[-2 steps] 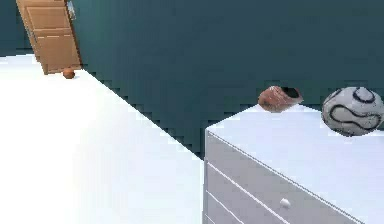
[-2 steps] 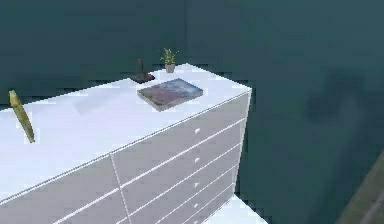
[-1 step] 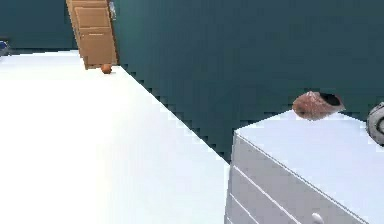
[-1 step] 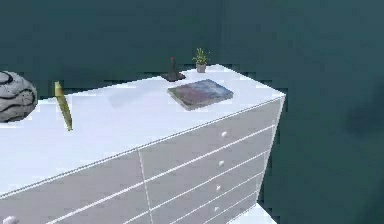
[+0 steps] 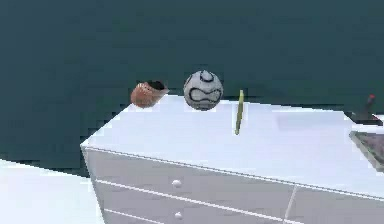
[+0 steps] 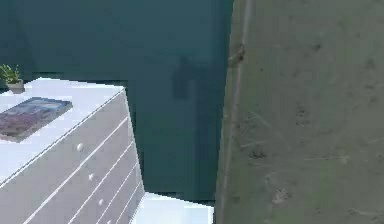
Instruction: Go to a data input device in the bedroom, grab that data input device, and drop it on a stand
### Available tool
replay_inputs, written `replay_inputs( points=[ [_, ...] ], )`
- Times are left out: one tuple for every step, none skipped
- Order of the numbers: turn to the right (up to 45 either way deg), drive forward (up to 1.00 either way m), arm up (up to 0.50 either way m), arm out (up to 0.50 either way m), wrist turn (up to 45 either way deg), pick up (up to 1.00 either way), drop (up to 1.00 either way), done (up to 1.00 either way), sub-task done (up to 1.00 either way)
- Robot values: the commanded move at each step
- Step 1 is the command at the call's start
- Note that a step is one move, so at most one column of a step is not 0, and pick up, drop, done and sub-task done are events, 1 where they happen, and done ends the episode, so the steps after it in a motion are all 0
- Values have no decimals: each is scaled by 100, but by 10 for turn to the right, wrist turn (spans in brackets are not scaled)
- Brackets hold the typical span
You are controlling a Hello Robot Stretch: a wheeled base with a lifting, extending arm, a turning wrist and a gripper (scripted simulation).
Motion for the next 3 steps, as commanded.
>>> replay_inputs(
  points=[
    [450,0,0,0,0,0,0,0,0],
    [270,0,0,0,0,0,0,0,0],
    [0,45,0,0,0,0,0,0,0]
  ],
)
